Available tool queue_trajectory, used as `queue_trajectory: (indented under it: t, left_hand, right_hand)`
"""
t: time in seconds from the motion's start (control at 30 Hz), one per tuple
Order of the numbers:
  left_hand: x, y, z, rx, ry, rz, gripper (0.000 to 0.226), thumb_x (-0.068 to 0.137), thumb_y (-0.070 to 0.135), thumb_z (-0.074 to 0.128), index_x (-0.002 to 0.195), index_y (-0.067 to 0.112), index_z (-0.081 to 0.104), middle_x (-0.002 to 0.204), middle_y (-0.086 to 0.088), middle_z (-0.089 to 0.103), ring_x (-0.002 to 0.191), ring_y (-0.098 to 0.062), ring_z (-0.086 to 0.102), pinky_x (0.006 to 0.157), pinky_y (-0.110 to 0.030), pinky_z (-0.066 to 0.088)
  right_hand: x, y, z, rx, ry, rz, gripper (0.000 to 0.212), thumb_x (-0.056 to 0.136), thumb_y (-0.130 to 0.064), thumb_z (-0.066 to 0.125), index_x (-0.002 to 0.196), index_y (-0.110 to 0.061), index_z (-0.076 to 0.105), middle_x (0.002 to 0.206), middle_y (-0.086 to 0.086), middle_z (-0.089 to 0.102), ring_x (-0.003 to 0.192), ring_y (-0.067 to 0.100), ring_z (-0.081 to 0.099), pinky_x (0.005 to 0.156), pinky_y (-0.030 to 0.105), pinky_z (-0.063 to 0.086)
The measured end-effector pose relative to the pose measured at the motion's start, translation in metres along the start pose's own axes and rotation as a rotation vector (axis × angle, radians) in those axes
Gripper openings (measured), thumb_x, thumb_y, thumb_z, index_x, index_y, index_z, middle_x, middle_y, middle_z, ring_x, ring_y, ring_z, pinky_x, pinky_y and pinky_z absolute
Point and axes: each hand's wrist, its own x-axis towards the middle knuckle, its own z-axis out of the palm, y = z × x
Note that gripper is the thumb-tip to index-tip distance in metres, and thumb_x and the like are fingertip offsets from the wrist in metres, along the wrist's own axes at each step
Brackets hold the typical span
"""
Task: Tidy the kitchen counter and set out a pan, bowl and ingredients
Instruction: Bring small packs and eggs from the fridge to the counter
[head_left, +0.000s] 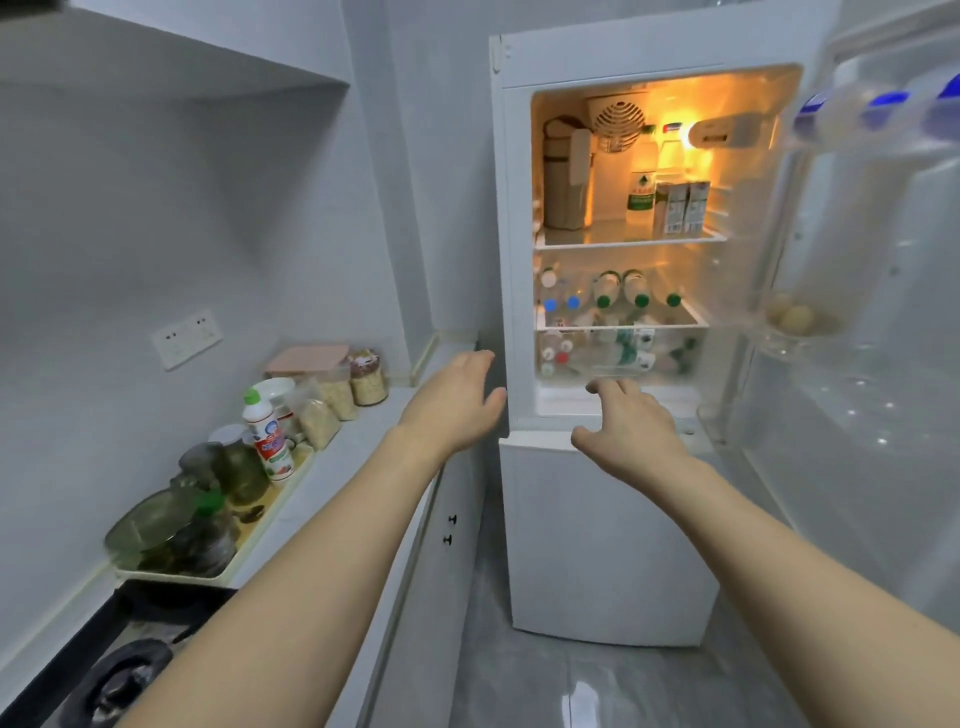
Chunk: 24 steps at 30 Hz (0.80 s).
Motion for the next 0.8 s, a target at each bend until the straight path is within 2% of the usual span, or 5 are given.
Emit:
queue_trajectory:
  t: [0.33, 0.47, 0.6, 0.73, 0.8]
  left_hand:
    - [0.119, -0.010, 0.005, -0.033, -0.023, 0.117, 0.053, 0.099, 0.035, 0.044, 0.147, 0.015, 0.035, 0.152, -0.007, 0.038, 0.134, -0.026, 0.042, 0.107, -0.037, 0.038]
    - [0.154, -0.007, 0.012, -0.029, -0.009, 0.176, 0.050, 0.100, 0.036, 0.042, 0.146, 0.017, 0.037, 0.148, -0.004, 0.041, 0.128, -0.024, 0.047, 0.095, -0.033, 0.039]
    - [0.200, 0.000, 0.026, -0.074, -0.036, 0.275, 0.045, 0.099, 0.033, 0.045, 0.139, 0.013, 0.044, 0.140, -0.010, 0.048, 0.126, -0.026, 0.048, 0.099, -0.036, 0.041]
    - [0.244, 0.022, 0.049, -0.158, -0.071, 0.353, 0.037, 0.098, 0.030, 0.046, 0.131, 0.014, 0.051, 0.132, -0.010, 0.054, 0.115, -0.025, 0.052, 0.085, -0.030, 0.040]
    - [0.261, 0.040, 0.064, -0.200, -0.102, 0.397, 0.037, 0.097, 0.028, 0.048, 0.132, 0.015, 0.051, 0.132, -0.008, 0.054, 0.114, -0.023, 0.052, 0.085, -0.029, 0.040]
  right_hand:
    - [0.089, 0.008, -0.011, 0.001, 0.092, 0.118, 0.056, 0.086, -0.033, 0.054, 0.138, -0.017, 0.041, 0.140, 0.006, 0.040, 0.126, 0.028, 0.042, 0.100, 0.037, 0.036]
    - [0.121, 0.015, -0.020, 0.022, 0.135, 0.159, 0.057, 0.083, -0.031, 0.055, 0.138, -0.017, 0.043, 0.139, 0.007, 0.042, 0.123, 0.030, 0.043, 0.099, 0.039, 0.039]
    - [0.153, 0.028, -0.029, 0.034, 0.202, 0.211, 0.052, 0.084, -0.032, 0.055, 0.133, -0.016, 0.046, 0.138, 0.007, 0.043, 0.121, 0.031, 0.046, 0.100, 0.041, 0.040]
    - [0.173, 0.059, -0.036, 0.021, 0.225, 0.278, 0.052, 0.085, -0.034, 0.053, 0.135, -0.018, 0.045, 0.138, 0.006, 0.043, 0.120, 0.031, 0.046, 0.099, 0.040, 0.040]
    - [0.181, 0.079, -0.044, 0.014, 0.241, 0.325, 0.052, 0.085, -0.032, 0.054, 0.134, -0.017, 0.046, 0.136, 0.008, 0.044, 0.120, 0.032, 0.046, 0.099, 0.042, 0.041]
